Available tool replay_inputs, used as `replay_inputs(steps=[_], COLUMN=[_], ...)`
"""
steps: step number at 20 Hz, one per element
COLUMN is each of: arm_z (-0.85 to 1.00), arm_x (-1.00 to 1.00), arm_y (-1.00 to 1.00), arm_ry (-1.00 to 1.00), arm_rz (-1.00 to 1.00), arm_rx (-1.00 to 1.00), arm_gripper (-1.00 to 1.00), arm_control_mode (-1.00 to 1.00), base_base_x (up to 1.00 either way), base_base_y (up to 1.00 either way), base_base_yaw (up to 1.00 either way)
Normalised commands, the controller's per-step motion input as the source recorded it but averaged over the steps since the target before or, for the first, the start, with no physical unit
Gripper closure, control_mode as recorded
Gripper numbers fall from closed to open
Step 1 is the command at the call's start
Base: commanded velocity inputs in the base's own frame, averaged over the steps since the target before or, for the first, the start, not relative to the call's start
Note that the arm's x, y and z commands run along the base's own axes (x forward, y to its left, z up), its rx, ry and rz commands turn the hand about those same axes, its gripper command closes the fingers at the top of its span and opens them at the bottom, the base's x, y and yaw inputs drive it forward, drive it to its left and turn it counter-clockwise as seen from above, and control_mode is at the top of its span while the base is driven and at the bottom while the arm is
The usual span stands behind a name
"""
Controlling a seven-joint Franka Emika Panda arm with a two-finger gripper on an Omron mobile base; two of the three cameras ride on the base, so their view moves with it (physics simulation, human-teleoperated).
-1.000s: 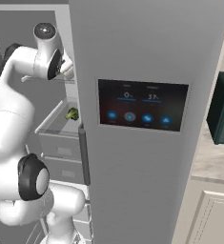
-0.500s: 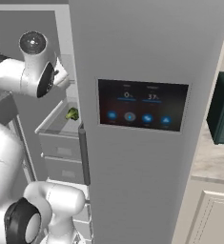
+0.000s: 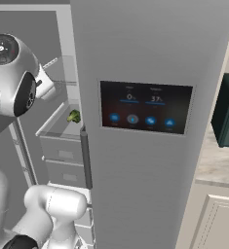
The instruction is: Take the broccoli and lemon out of the freezer and place them in the tupperware container on the counter. Then put the tupperware containing the vegetables back in the freezer.
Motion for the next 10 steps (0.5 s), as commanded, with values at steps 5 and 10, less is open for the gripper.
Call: replay_inputs(steps=[5,10], arm_z=[0.14,0.0], arm_x=[-0.91,-0.7], arm_y=[-0.37,-0.38], arm_ry=[0.12,0.14], arm_rz=[0.0,0.02], arm_rx=[-0.11,-0.21], arm_gripper=[1.0,1.0], arm_control_mode=[-1.0,-1.0], base_base_x=[0.0,0.0], base_base_y=[0.0,0.0], base_base_yaw=[0.0,0.0])
